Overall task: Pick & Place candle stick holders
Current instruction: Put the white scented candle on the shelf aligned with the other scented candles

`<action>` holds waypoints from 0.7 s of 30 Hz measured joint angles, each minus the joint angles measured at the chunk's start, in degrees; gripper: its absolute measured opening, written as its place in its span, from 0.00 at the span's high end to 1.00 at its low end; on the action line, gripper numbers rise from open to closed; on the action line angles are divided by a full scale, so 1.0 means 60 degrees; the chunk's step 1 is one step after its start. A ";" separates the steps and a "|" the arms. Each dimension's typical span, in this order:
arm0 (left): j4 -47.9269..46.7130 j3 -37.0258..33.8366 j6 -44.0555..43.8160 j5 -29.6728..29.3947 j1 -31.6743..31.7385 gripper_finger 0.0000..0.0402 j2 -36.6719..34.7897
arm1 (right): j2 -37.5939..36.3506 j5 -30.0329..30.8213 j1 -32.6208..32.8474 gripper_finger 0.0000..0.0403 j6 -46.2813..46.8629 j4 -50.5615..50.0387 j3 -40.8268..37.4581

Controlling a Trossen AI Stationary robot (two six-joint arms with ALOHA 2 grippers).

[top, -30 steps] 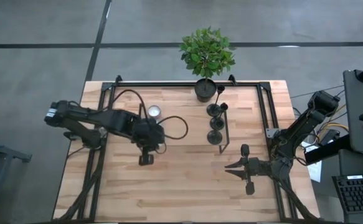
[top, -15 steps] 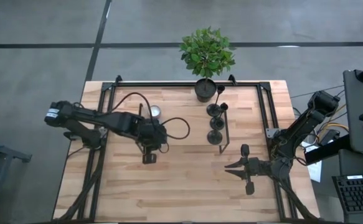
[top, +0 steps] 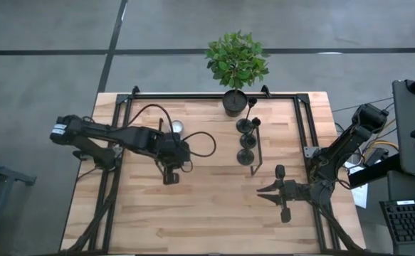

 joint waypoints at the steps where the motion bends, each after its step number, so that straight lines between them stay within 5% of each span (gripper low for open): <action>1: -0.0027 0.0000 -0.0004 0.0023 0.0018 1.00 -0.0043 | 0.0003 0.0000 0.0000 0.87 0.0001 0.0000 0.0000; 12: 0.0031 -0.0252 -0.0218 0.0059 0.0144 1.00 -0.0670 | 0.0003 0.0000 0.0000 0.87 0.0000 0.0000 -0.0004; 21: 0.1870 -0.0283 0.0099 0.0884 0.0282 1.00 -0.0693 | 0.0000 0.0004 -0.0033 0.87 0.0000 0.0000 -0.0004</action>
